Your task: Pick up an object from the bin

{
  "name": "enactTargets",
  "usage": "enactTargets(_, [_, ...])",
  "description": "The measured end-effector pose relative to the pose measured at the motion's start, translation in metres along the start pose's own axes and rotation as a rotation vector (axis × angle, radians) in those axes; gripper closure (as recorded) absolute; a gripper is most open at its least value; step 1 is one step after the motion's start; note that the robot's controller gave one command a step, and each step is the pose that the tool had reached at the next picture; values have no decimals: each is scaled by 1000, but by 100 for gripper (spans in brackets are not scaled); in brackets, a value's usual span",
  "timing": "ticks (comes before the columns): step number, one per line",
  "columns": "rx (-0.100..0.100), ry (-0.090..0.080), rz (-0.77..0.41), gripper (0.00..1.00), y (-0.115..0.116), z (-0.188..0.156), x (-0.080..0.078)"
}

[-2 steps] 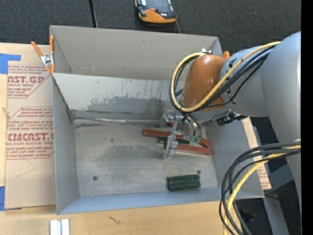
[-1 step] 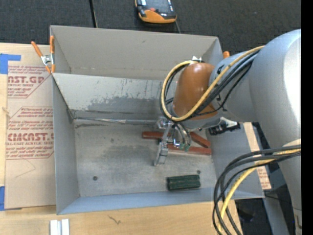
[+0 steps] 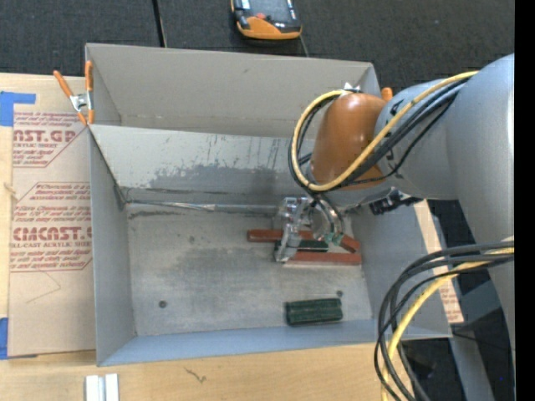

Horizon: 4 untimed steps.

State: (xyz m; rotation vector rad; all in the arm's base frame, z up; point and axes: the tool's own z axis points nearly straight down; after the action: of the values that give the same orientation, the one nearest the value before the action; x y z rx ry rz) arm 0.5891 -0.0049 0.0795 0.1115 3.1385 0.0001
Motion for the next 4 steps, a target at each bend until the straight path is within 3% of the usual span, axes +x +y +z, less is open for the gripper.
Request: enactTargets(4, [0, 2, 0, 100, 0, -24, 1])
